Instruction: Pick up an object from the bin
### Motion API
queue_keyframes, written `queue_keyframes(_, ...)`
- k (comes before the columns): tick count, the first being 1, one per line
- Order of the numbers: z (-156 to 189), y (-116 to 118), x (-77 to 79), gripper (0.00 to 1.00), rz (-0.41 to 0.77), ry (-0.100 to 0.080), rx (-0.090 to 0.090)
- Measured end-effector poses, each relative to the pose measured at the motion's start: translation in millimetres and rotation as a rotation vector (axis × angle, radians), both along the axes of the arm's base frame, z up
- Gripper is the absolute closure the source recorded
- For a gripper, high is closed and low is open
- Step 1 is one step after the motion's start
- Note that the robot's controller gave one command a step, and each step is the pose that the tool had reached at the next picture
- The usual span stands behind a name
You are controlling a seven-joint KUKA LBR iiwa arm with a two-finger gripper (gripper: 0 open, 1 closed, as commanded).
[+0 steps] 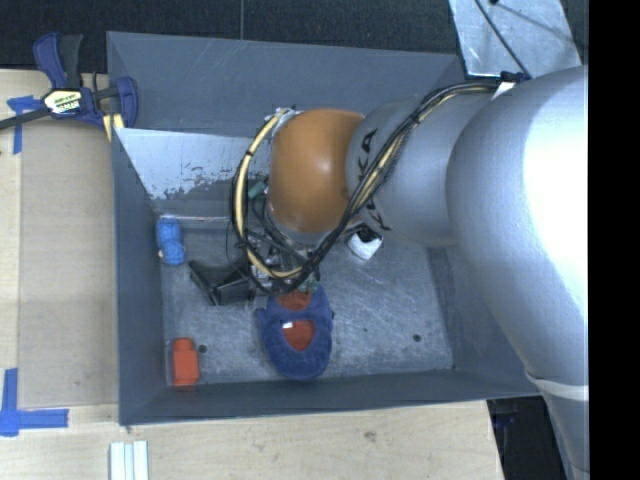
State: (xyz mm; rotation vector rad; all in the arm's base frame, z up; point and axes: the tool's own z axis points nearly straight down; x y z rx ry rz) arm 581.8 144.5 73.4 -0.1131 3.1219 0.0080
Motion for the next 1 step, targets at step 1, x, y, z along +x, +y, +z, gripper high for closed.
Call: queue_keyframes(1,125.9,3.7,1.8,1.00,-0.029,0.014,-0.005)
